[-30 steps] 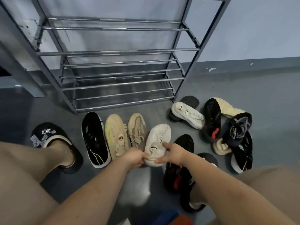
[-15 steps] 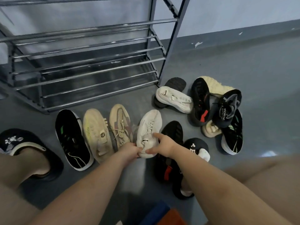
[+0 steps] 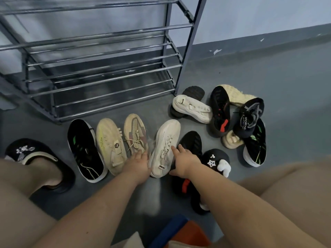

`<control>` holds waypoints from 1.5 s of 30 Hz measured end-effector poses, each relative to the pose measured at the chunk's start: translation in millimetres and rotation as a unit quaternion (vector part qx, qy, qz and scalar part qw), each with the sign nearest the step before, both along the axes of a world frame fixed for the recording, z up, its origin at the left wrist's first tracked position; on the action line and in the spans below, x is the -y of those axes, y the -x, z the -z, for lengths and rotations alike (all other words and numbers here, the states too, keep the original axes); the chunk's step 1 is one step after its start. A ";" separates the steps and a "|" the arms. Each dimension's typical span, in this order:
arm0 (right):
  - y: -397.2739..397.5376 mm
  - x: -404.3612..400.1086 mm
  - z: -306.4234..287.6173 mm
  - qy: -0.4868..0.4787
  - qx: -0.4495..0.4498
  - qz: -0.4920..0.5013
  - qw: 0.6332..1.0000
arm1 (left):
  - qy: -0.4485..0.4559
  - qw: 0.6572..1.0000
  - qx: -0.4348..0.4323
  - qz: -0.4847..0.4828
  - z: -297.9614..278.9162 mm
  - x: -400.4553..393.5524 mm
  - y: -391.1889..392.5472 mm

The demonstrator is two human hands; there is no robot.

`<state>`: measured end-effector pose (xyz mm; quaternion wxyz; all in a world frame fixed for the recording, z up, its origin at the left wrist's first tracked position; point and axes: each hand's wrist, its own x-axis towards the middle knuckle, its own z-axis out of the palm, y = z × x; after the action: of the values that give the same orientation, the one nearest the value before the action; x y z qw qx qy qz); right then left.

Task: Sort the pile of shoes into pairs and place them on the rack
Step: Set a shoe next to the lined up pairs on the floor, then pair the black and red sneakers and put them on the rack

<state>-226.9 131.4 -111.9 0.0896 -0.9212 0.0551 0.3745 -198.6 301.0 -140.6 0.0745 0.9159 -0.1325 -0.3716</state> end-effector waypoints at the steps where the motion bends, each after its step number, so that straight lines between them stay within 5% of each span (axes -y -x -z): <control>1: 1.3 -0.5 -1.6 0.005 0.013 -0.003 1.000 | -0.006 1.000 0.011 0.016 -1.4 -1.8 1.6; 22: 0.3 24.7 -26.2 0.033 0.092 -0.017 0.995 | -0.035 0.974 0.136 0.177 -49.8 25.2 -1.4; 45: -32.7 285.5 -50.3 0.154 0.092 0.110 0.978 | 0.006 0.943 0.134 0.305 -50.1 248.0 -80.1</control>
<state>-194.1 -154.1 -61.6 -0.0080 -0.9429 0.2045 0.2629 -118.5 53.0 -90.5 -0.0555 0.8727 -0.4162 -0.2493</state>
